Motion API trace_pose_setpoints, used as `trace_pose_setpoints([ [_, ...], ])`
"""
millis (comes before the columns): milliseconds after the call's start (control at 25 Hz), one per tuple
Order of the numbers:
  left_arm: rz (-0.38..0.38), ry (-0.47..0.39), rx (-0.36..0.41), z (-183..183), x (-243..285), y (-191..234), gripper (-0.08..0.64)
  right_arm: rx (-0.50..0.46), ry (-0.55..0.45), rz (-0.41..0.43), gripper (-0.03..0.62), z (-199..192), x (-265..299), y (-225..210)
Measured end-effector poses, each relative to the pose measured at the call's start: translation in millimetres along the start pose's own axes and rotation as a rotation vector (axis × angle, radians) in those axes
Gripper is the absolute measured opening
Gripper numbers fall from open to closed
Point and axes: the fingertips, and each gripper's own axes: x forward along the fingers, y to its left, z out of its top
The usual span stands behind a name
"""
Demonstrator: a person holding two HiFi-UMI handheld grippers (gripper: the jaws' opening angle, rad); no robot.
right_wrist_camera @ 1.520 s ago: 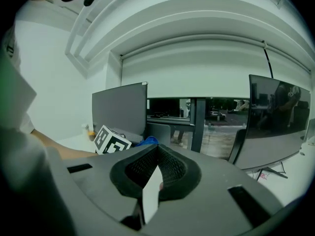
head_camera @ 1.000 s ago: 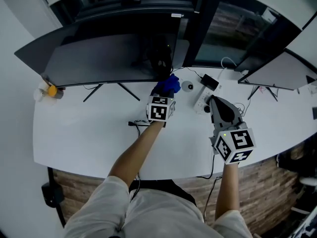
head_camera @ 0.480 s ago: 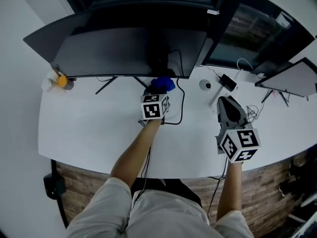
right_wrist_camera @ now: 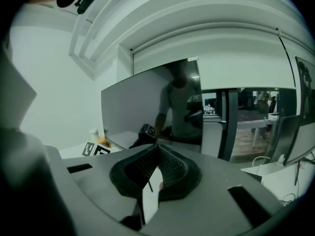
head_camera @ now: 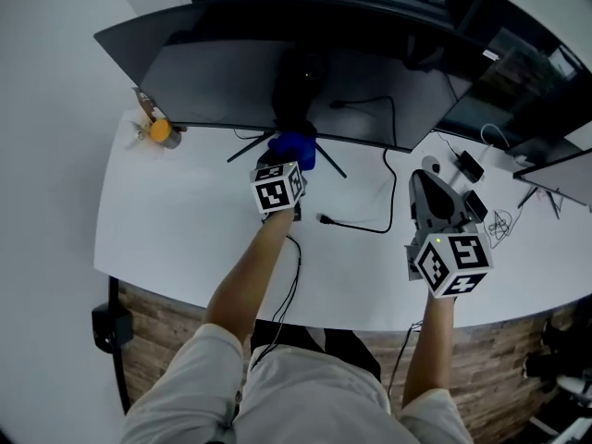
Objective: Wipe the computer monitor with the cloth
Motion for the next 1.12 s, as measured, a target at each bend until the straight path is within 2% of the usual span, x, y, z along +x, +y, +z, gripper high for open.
trace_pose_setpoints([
  [400, 0.135, -0.022, -0.087, 36.8, -29.3, 175.8, 0.055, 0.001, 0.014, 0.053, 0.015, 21.2, 68.8, 100.0],
  [560, 0.16, -0.027, -0.055, 52.2, -42.1, 227.5, 0.055, -0.006, 0.016, 0.057, 0.015, 34.6, 94.5, 134.9],
  [800, 0.163, -0.028, -0.066, 71.4, -58.7, 283.1, 0.055, -0.031, 0.0, 0.087, 0.015, 53.8, 123.9, 193.2],
  [960, 0.132, -0.034, -0.051, 84.0, -69.0, 300.8, 0.055, -0.04, -0.01, 0.101, 0.015, 66.5, 132.0, 224.4],
  [1120, 0.115, -0.09, -0.08, 105.6, -81.0, 310.3, 0.055, -0.066, -0.014, 0.108, 0.015, 78.8, 132.2, 243.3],
])
